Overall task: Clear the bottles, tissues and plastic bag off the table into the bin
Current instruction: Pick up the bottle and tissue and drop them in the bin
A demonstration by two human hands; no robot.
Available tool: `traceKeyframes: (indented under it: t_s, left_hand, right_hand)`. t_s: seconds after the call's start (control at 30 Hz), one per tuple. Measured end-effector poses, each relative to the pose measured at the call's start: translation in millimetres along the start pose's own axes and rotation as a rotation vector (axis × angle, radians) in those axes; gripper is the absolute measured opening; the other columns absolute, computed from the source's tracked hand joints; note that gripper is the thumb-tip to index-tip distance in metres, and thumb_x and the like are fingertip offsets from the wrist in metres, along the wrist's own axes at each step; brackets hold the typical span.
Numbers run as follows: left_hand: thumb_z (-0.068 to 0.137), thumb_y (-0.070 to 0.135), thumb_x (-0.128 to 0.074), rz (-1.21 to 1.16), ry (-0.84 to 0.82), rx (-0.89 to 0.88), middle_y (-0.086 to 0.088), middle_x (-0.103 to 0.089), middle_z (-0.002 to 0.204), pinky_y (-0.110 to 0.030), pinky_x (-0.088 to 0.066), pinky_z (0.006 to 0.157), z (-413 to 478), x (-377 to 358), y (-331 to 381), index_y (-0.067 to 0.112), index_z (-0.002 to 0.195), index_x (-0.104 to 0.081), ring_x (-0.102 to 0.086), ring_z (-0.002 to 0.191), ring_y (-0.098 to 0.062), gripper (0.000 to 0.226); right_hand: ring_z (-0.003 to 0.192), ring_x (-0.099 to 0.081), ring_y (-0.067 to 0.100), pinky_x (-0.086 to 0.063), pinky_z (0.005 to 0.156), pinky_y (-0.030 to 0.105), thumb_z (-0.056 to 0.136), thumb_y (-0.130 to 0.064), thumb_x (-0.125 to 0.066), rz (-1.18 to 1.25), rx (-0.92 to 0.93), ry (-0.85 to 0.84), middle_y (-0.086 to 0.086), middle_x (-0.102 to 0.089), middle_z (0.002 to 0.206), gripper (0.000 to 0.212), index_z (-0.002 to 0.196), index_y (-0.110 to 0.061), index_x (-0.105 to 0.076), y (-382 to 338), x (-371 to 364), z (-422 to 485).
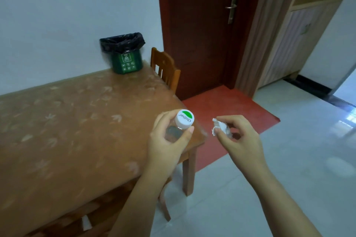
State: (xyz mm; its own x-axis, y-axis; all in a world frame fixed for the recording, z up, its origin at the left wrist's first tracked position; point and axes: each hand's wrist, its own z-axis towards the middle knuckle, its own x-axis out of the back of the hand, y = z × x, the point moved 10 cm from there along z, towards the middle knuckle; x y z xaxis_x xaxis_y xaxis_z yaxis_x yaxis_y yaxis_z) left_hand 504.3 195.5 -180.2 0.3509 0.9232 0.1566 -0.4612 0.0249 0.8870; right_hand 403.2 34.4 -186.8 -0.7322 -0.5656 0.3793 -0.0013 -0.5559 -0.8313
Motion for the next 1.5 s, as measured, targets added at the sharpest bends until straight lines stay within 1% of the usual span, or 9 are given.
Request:
traceKeyframes:
  t_s: [0.2,0.4,0.57,0.7,0.87,0.97,1.07,1.2,1.5]
  left_hand:
    - [0.072,0.009,-0.073,0.047,-0.026,0.017,0.0,-0.062,0.106,-0.009,-0.041,0.08,24.8,-82.1,-10.6,0.023,0.101,-0.062,-0.057,0.099,-0.007,0.034]
    - [0.072,0.009,-0.074,0.094,-0.023,0.001,0.01,-0.061,0.103,-0.007,-0.041,0.08,78.3,-133.0,-39.2,0.03,0.099,-0.06,-0.056,0.097,-0.001,0.037]
    - [0.073,0.013,-0.073,0.099,0.031,0.059,0.01,-0.061,0.102,-0.023,-0.048,0.082,147.7,-158.7,-78.7,0.03,0.1,-0.06,-0.058,0.097,-0.011,0.035]
    - [0.073,0.017,-0.073,0.13,0.037,0.092,0.006,-0.062,0.1,-0.011,-0.045,0.078,209.9,-177.7,-101.7,0.033,0.1,-0.054,-0.059,0.095,-0.008,0.037]
    - [0.075,0.018,-0.071,0.161,0.015,0.101,0.021,-0.055,0.095,0.004,-0.036,0.07,267.7,-195.3,-127.8,0.042,0.096,-0.049,-0.049,0.092,0.019,0.039]
    - [0.076,0.026,-0.068,0.158,0.009,0.145,0.014,-0.061,0.097,-0.003,-0.042,0.074,293.5,-207.1,-150.6,0.037,0.102,-0.053,-0.054,0.094,0.01,0.031]
    - [0.07,0.038,-0.065,0.062,0.043,0.224,-0.001,-0.065,0.103,-0.027,-0.051,0.082,317.2,-223.0,-177.7,0.019,0.109,-0.058,-0.061,0.096,-0.011,0.044]
    - [0.071,0.039,-0.067,0.073,0.154,0.238,0.005,-0.067,0.097,-0.013,-0.049,0.071,358.1,-245.9,-198.4,0.023,0.108,-0.059,-0.063,0.087,-0.001,0.041]
    - [0.07,0.045,-0.066,0.097,0.321,0.196,0.009,-0.068,0.099,-0.026,-0.052,0.075,451.3,-286.9,-205.0,0.034,0.105,-0.06,-0.064,0.094,-0.012,0.037]
  right_hand:
    - [0.085,-0.054,-0.002,-0.039,0.069,0.005,0.076,-0.01,-0.068,0.008,-0.015,-0.015,-0.012,-0.061,0.091,0.02,0.09,-0.023,-0.066,46.9,44.2,41.3]
    - [0.085,-0.055,-0.001,-0.04,0.07,0.006,0.076,-0.01,-0.068,0.006,-0.029,0.002,-0.013,-0.062,0.091,0.02,0.089,-0.024,-0.066,93.3,55.8,103.7]
    - [0.085,-0.055,-0.002,-0.04,0.07,0.005,0.075,-0.011,-0.069,-0.014,-0.04,-0.042,-0.012,-0.063,0.09,0.021,0.088,-0.027,-0.065,126.7,37.1,179.0]
    - [0.085,-0.055,-0.004,-0.04,0.07,0.005,0.075,-0.011,-0.069,-0.04,-0.031,-0.084,-0.014,-0.062,0.089,0.02,0.088,-0.026,-0.065,147.3,21.7,248.8]
    - [0.085,-0.055,-0.004,-0.039,0.069,0.004,0.075,-0.011,-0.069,-0.012,-0.043,-0.087,-0.014,-0.062,0.09,0.02,0.088,-0.025,-0.066,178.5,1.8,310.1]
    - [0.086,-0.055,-0.005,-0.039,0.069,0.004,0.075,-0.01,-0.069,0.006,-0.043,-0.126,-0.013,-0.062,0.091,0.02,0.09,-0.022,-0.066,197.2,-13.0,345.9]
    - [0.085,-0.056,-0.004,-0.04,0.069,0.004,0.075,-0.009,-0.069,0.04,-0.033,-0.164,-0.01,-0.063,0.091,0.021,0.091,-0.022,-0.066,216.3,-23.9,384.8]
    - [0.084,-0.057,-0.001,-0.041,0.068,0.006,0.074,-0.011,-0.07,0.052,-0.001,-0.236,-0.01,-0.063,0.091,0.021,0.091,-0.023,-0.065,246.3,-33.2,445.0]
    - [0.087,-0.058,0.0,-0.045,0.071,0.01,0.074,-0.013,-0.071,0.155,0.125,-0.42,-0.011,-0.063,0.093,0.023,0.093,-0.024,-0.064,271.5,-60.5,578.9]
